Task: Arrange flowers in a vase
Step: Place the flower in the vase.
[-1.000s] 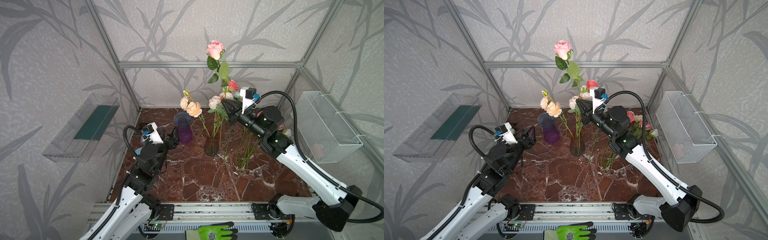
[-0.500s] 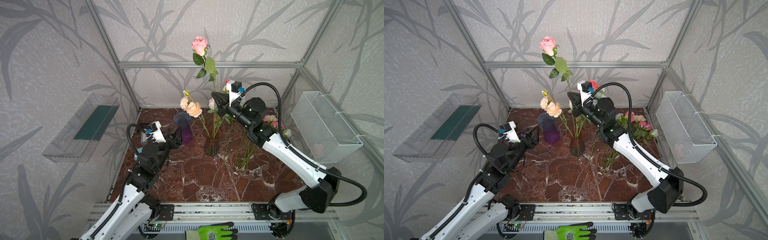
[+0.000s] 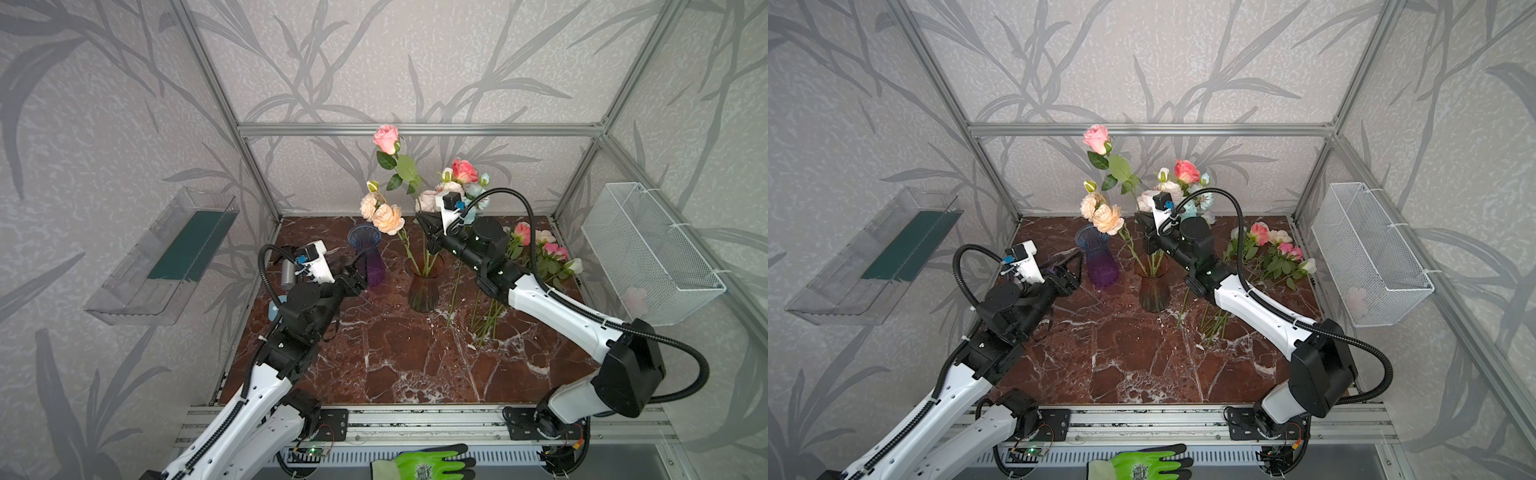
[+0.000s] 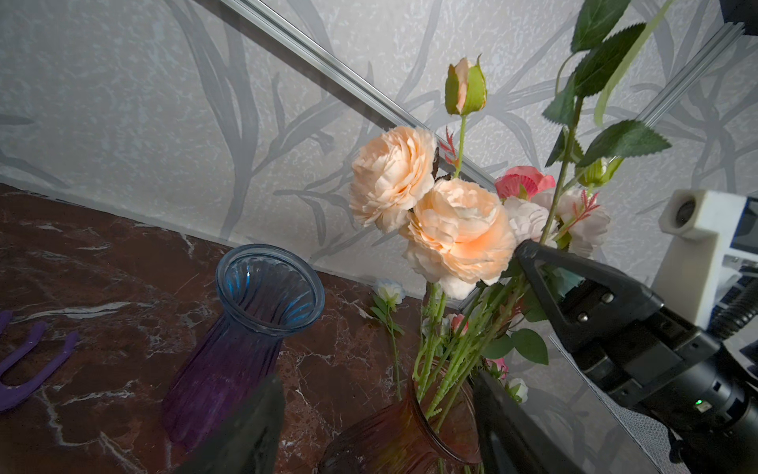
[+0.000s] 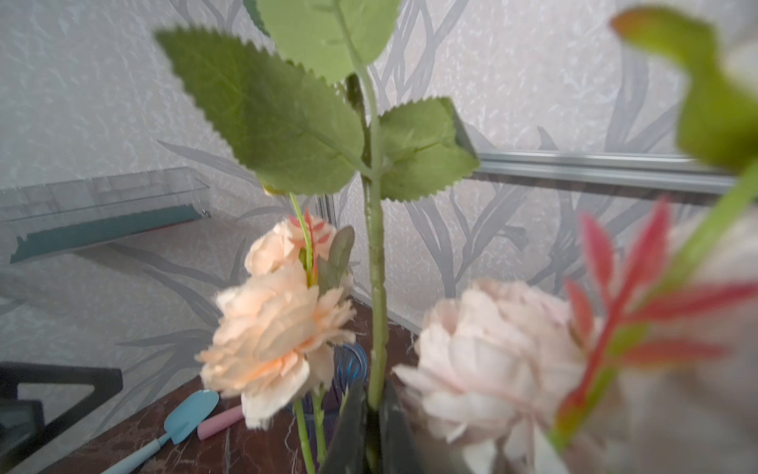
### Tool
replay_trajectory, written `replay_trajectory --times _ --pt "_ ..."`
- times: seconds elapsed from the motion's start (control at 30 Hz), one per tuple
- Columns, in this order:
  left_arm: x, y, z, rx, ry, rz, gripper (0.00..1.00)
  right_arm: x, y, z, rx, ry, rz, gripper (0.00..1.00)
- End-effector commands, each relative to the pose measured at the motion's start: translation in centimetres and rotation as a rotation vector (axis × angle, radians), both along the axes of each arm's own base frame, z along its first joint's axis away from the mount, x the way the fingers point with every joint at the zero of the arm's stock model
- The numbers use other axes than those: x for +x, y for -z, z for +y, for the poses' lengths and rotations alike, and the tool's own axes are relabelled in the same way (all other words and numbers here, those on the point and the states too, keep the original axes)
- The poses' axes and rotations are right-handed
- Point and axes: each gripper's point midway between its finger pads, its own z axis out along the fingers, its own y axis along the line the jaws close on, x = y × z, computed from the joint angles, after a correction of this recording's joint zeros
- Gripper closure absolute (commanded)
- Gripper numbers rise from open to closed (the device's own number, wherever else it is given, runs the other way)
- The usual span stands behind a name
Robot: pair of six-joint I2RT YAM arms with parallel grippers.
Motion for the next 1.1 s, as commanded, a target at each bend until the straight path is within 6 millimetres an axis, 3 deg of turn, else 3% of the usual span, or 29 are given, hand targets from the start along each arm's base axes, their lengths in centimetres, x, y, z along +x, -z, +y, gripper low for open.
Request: replay_trajectory --times 0.0,0.17,0.4,0.6,0.7,0.83,1.0,1.07 --pt "0.0 -0.3 -0.2 -0.031 0.014 -0.008 0.27 -2.1 -4.1 -1.4 0.095 0.013 -0.079 0.81" --pt "0.1 -0.1 -0.2 -0.032 0.018 -0.003 0.27 -3.1 -3.8 -2.3 0.104 0.016 -0.048 0.64" --pt "0.3 0.0 -0.4 -0.031 0.024 0.002 0.26 -5.2 -4.5 -3.9 0.122 0.019 -0.03 0.61" --pt "0.2 -0.1 -1.1 -0.036 0.062 0.005 0.26 -7.8 -2.7 -7.7 0.121 0.099 0.029 0.61" --pt "0.2 0.0 -2.2 -0.058 0.119 0.019 0.27 -8.4 0.1 -10.2 0.074 0.187 0.085 0.6" --pt "0.4 0.9 -4.3 -0.093 0.204 0.061 0.27 -8.1 5.5 -14.3 0.069 0.301 0.242 0.6" --pt "-0.2 2.4 -8.1 -0.09 0.342 0.131 0.29 -4.9 13.3 -21.2 0.235 0.449 0.562 0.6" --pt "-0.7 3.1 -9.5 -0.083 0.382 0.155 0.29 -3.3 16.1 -22.5 0.259 0.455 0.687 0.6"
